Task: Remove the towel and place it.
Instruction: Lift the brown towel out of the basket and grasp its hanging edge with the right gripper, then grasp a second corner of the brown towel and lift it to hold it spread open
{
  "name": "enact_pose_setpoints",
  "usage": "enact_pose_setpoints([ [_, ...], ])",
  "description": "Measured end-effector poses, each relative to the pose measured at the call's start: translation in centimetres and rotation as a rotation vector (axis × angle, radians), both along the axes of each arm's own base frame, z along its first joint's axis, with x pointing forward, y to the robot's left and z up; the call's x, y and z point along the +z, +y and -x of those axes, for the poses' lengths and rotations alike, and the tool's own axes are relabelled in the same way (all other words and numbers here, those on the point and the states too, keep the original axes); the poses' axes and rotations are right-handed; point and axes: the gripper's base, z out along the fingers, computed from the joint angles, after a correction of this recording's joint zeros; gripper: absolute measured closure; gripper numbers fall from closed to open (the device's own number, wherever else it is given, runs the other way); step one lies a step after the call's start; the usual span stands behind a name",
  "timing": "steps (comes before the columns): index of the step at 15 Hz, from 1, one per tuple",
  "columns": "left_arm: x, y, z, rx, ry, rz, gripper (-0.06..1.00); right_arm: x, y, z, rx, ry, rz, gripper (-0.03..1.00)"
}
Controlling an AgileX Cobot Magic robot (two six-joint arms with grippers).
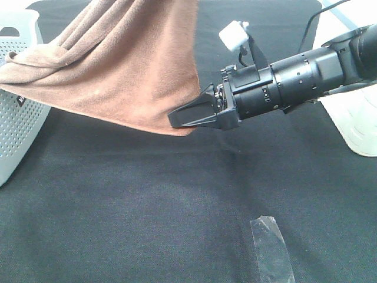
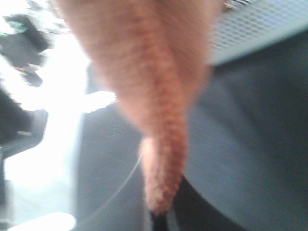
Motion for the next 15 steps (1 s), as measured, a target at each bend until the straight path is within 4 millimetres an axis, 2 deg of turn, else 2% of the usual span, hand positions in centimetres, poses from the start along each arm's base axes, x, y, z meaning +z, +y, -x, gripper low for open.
enact_pose_setpoints([
  [2, -0.1, 0.1, 0.0, 0.017, 0.012, 0.0, 0.94, 0.2, 0.0, 0.2, 0.011, 0.043, -0.019, 0.96],
  [5, -0.2, 0.3, 0.1, 0.033, 0.031, -0.003, 0.94, 0.3, -0.1, -0.1, -0.087, 0.177, 0.036, 0.96],
  [8, -0.4, 0.4, 0.1, 0.045, 0.045, -0.02, 0.94, 1.9, -0.6, 0.5, -0.156, 0.276, 0.113, 0.96],
  [12, -0.3, 0.7, 0.2, 0.064, 0.054, -0.021, 0.94, 6.0, -2.0, 1.4, -0.229, 0.367, 0.359, 0.96],
  [14, 0.5, 1.0, 0.4, 0.057, 0.025, 0.015, 0.94, 9.6, -3.1, 0.9, -0.291, 0.325, 0.526, 0.96],
  [15, 1.8, 1.5, 0.7, 0.04, -0.027, 0.065, 0.94, 11.6, -3.8, 0.6, -0.326, 0.288, 0.612, 0.96],
])
